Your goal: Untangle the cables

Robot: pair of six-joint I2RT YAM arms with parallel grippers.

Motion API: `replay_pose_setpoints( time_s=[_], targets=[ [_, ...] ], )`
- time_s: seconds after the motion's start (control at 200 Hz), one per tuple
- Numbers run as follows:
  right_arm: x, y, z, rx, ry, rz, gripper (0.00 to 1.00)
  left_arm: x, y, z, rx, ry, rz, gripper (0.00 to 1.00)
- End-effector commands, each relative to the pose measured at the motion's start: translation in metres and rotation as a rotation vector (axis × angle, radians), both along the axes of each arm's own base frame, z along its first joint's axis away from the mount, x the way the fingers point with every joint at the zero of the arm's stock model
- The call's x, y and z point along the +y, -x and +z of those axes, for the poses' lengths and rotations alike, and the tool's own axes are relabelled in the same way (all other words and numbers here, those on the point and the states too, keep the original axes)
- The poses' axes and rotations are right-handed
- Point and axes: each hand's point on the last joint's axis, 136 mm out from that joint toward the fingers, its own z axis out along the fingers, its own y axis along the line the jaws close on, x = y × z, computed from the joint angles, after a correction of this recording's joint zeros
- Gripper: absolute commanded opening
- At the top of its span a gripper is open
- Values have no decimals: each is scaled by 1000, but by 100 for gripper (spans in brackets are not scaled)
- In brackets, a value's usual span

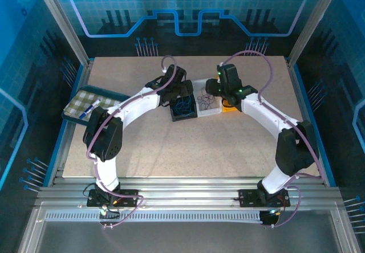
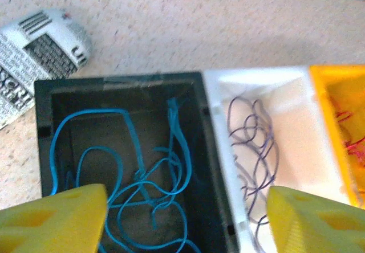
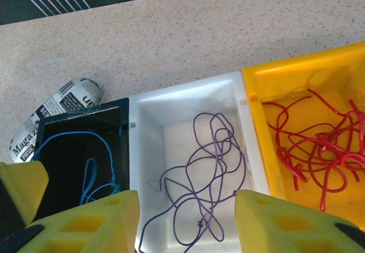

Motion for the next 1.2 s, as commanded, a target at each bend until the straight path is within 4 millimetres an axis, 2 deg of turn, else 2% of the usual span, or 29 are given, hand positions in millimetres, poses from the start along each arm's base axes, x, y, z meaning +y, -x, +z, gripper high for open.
replay_pose_setpoints(
  time_s=[0.0,0.06,0.18,0.295,0.375,0.475,0.515,0.566,0.616,0.661,0.681,0.696,0.776,0.906,0.981,1.096,1.191],
  targets=[
    [-25,-2,14,-44,45,-49,48,9,-6,42,-151,7,28,78],
    [-42,-3,15,-50,72,-91,48,30,-2,43,-175,-44,114,80],
    [-93,0,9,-41,135,-205,48,95,18,32,-175,-225,347,85],
    [-156,17,-12,7,241,-353,50,159,55,14,-107,-402,515,92],
    [-187,29,-27,19,307,-404,50,204,88,-3,-40,-465,627,99],
    [-205,40,-45,0,389,-406,53,253,131,-22,20,-506,757,99],
    [-208,46,-58,-17,438,-394,53,267,144,-26,19,-530,788,99],
    [-204,46,-63,-89,475,-354,55,284,160,-31,31,-503,858,99],
    [-193,45,-64,-201,495,-301,61,291,167,-34,25,-445,888,99],
    [-185,47,-68,-263,469,-271,79,294,168,-33,-1,-415,891,99],
    [-182,48,-70,-284,449,-257,95,294,167,-31,-22,-407,888,99],
    [-178,49,-73,-297,430,-241,100,293,166,-30,-36,-407,878,99],
    [-160,51,-78,-378,388,-139,100,293,158,-16,-99,-449,822,99],
    [-154,44,-96,-375,328,-64,100,299,150,-8,-129,-637,715,99],
    [-153,45,-97,-374,300,-41,100,292,139,-21,-138,-651,616,99],
    [-153,45,-97,-382,303,-41,100,274,122,-58,-131,-595,476,99],
    [-153,44,-96,-385,304,-41,100,268,102,-56,-180,-601,447,99]
  ],
)
